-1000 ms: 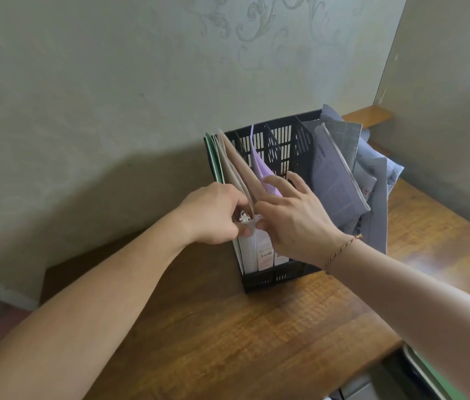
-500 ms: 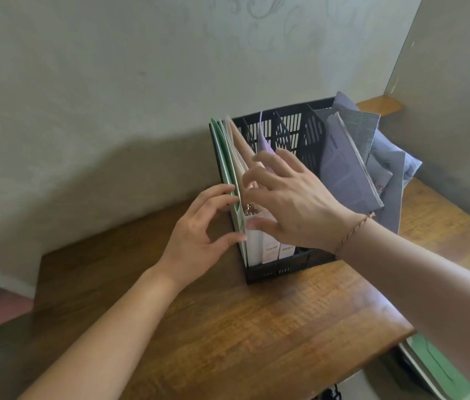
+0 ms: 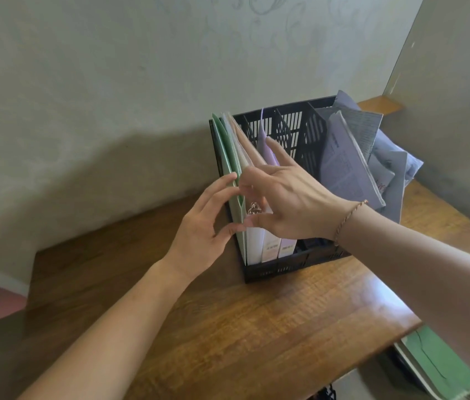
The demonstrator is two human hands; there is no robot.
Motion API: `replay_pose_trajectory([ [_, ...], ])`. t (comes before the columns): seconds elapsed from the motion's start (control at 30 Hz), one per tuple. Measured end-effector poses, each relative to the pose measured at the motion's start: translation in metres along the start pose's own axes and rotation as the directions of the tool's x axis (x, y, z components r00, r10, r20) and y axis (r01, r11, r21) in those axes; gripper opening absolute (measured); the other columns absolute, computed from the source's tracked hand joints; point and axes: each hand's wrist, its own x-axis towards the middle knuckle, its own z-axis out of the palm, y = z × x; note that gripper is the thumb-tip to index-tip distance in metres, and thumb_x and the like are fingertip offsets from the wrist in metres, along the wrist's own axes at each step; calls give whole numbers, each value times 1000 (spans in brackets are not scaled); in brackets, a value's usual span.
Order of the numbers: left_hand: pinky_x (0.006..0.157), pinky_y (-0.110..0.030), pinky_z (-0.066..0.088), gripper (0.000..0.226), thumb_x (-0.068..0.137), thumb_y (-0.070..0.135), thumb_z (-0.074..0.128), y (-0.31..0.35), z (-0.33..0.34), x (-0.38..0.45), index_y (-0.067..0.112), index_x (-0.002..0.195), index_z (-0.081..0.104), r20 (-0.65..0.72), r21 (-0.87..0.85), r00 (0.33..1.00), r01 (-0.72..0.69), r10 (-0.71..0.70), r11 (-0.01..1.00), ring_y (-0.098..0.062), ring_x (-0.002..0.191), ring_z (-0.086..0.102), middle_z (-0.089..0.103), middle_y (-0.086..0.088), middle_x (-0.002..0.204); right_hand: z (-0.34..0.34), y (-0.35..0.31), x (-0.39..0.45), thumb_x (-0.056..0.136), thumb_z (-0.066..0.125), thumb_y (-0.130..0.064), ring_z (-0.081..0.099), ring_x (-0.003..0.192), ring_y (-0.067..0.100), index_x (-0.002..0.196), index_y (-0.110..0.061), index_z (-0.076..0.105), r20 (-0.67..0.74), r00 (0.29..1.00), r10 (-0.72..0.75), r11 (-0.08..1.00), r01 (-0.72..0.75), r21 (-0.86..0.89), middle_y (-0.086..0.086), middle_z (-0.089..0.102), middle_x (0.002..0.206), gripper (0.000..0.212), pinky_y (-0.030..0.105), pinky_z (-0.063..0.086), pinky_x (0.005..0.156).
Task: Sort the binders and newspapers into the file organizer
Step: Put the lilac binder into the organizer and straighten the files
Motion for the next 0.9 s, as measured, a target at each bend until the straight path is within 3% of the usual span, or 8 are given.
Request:
replay_pose_trajectory([
  [0.13,108,-49,44,62,81,2,77,-4,0,-1,13,136,49,23,-27,999,37,-36,999,-18,141,41,42,-3,153,3,-1,0,81,69,-39,55,66,11,98,-17,43,75,997,15,998,-19,64,-9,59,67,38,46,13,118],
  [0.3,111,-48,41,65,82,-1,74,-2,2,-1,14,139,47,31,-27,998,49,-48,998,-11,146,31,35,-1,157,9,-4,-12,84,69,-41,50,68,9,94,-19,44,60,997,37,995,-42,85,-14,52,74,36,50,22,114],
  [0.43,117,-43,33,77,82,19,77,-4,2,-8,22,146,35,52,-1,997,64,-64,998,-14,150,21,22,1,162,9,-5,-15,86,65,-40,58,86,12,108,-15,50,54,998,-27,998,24,57,-18,49,90,36,53,20,115],
  [0.53,115,-42,34,84,80,33,76,-6,2,-11,29,148,28,65,29,994,82,-84,996,-10,150,20,17,7,163,8,-5,-15,87,59,-41,63,98,16,122,-15,49,66,996,-61,998,59,30,-9,64,102,45,45,9,120],
  [0.63,110,-49,42,92,76,39,76,-5,3,-9,30,150,22,51,43,994,92,-94,995,-14,148,25,15,9,163,4,-5,-12,87,57,-39,64,93,19,122,-12,52,46,994,-102,995,103,-8,-2,68,90,45,41,17,117],
  [0.73,108,-43,46,110,69,39,81,-7,9,-13,33,152,10,31,53,994,99,-100,994,-18,142,38,15,4,163,-1,-4,-11,89,57,-38,64,92,21,119,-9,57,-13,990,-142,990,142,0,-2,66,80,41,46,23,115],
  [0.83,109,-34,37,125,65,42,85,-11,21,-26,47,150,-7,77,39,949,303,-305,952,-9,142,34,4,12,164,-12,3,-5,88,56,-46,62,103,17,129,-12,50,43,985,-167,983,170,-74,-4,69,88,53,48,22,115],
  [0.9,111,-35,30,132,64,44,88,-18,39,-39,51,147,-14,170,46,826,539,-538,841,-6,144,22,-1,20,162,-10,5,-2,88,53,-54,60,108,16,143,-14,35,163,963,-214,951,243,-192,-3,69,97,70,49,15,117],
])
